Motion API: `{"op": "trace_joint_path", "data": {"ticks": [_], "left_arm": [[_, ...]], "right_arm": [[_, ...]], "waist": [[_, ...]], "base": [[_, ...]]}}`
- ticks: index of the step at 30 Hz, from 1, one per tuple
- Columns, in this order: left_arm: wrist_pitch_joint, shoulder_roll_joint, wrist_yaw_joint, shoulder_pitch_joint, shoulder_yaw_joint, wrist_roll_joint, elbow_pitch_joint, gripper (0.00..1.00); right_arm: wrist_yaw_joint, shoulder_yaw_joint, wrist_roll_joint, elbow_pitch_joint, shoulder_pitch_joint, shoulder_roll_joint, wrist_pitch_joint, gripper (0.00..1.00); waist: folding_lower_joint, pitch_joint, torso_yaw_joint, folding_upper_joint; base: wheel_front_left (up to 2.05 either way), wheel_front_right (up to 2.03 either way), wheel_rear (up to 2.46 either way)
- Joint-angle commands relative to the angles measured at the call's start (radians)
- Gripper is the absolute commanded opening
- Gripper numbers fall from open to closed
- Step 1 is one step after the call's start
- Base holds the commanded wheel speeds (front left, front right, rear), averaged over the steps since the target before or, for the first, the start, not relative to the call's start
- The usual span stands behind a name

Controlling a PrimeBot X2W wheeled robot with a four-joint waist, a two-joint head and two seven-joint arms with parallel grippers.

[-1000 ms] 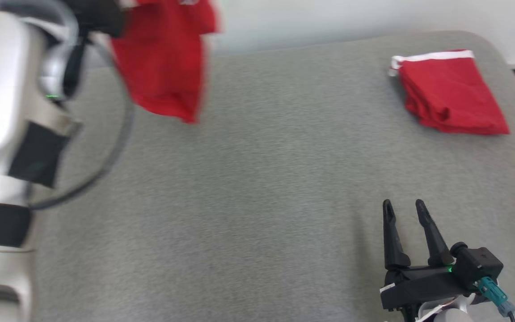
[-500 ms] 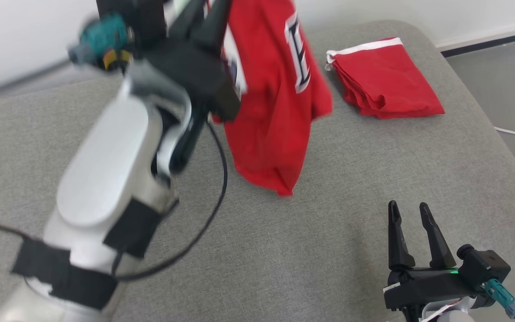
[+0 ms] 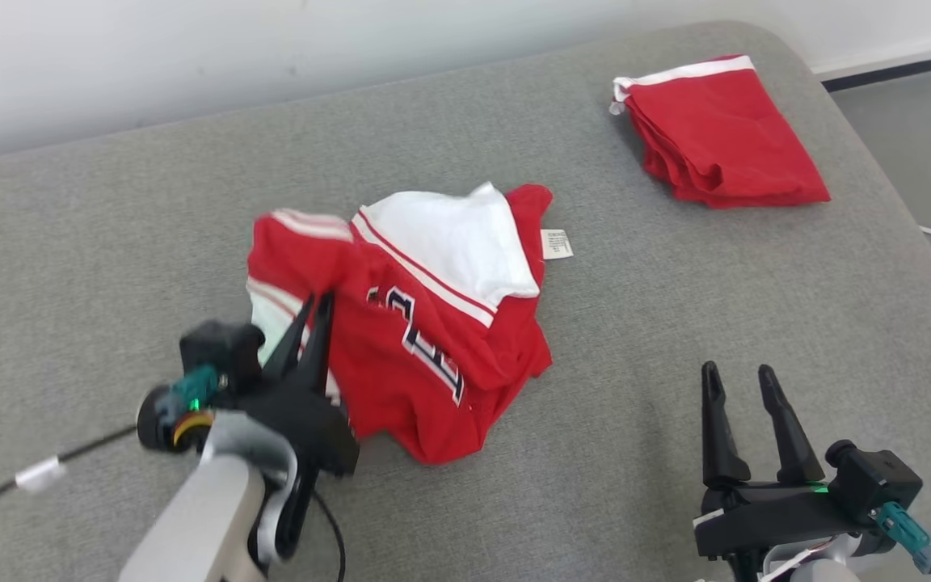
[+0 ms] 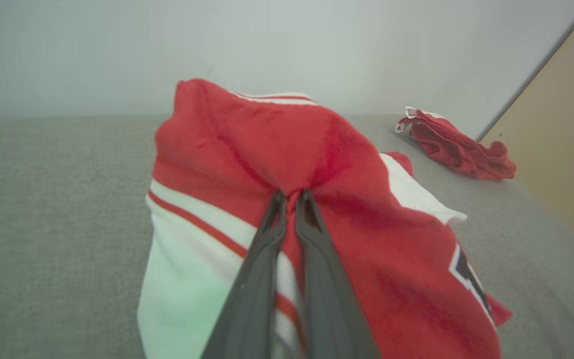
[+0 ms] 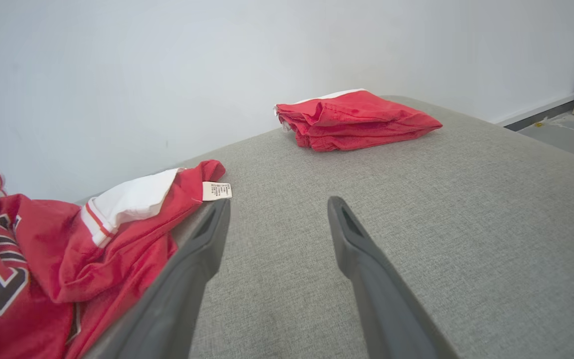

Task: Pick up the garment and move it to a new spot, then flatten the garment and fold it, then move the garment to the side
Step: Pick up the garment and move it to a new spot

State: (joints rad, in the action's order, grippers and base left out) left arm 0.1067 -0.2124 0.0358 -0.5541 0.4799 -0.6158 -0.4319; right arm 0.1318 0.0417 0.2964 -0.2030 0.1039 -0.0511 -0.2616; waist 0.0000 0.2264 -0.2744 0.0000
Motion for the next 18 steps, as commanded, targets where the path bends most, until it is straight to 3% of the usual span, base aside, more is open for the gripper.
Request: {"op": "trace_joint_path", "data": {"ticks": [1,5,6,7,15,18], "left_arm": [[0.021,-0.005,0.003,0.031,-0.005,-0.002,-0.006,0.0],[0.043,-0.018,0.009,0.073,0.0,0.006,-0.023,0.0],[0.048,-0.016,0.011,0.082,0.0,0.005,-0.024,0.26],[0.054,-0.013,0.011,0.088,0.003,0.007,-0.024,1.0],[0.122,-0.021,0.012,0.121,0.017,0.045,0.032,1.0],[0.141,-0.048,0.026,0.131,0.003,0.065,0.087,1.0]], "right_arm": [[-0.003,0.007,-0.01,0.001,-0.002,0.002,-0.004,1.0],[-0.003,0.008,-0.02,0.0,-0.009,0.003,-0.004,1.0],[-0.003,0.008,-0.023,0.0,-0.01,0.003,-0.004,1.0],[-0.003,0.011,-0.025,-0.001,-0.013,0.003,-0.004,1.0],[-0.003,0.031,-0.038,0.008,-0.038,0.002,-0.004,1.0],[-0.003,0.041,-0.048,0.015,-0.055,0.002,-0.004,1.0]], "waist": [[0.0,-0.004,0.017,0.0],[0.0,-0.01,0.038,0.0],[0.0,-0.014,0.045,0.0],[0.0,-0.019,0.052,0.0],[0.0,-0.07,0.114,0.0],[0.0,-0.096,0.152,0.0]], "base": [[0.0,0.0,0.0],[0.0,0.0,0.0],[0.0,0.0,0.0],[0.0,0.0,0.0],[0.0,0.0,0.0],[0.0,0.0,0.0]]}}
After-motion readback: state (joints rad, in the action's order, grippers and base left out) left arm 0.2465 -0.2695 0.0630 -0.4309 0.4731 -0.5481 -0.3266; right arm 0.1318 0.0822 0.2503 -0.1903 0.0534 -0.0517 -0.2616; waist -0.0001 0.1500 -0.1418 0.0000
